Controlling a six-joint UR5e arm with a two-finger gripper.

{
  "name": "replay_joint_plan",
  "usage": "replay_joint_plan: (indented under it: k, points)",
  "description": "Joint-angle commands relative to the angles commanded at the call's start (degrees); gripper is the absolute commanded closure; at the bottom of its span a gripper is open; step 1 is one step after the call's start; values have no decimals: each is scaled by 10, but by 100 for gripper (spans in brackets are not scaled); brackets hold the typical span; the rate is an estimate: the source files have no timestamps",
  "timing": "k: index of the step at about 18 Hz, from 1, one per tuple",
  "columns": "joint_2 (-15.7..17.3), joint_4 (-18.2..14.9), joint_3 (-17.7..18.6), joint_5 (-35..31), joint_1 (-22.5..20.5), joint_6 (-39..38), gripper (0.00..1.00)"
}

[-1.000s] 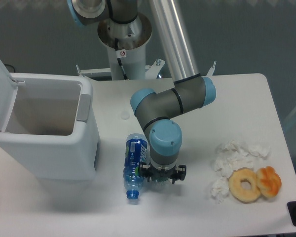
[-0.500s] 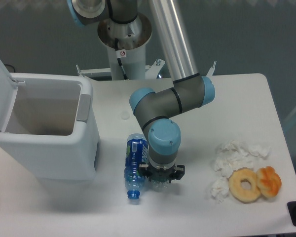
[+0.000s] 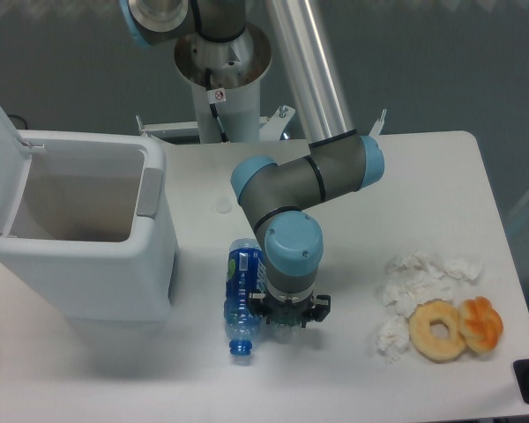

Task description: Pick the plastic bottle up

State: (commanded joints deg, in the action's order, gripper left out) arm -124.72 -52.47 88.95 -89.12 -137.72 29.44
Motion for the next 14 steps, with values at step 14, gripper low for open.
replay_joint_plan:
  k: [14]
  points:
    - [45, -3, -3, 0, -16, 90, 33]
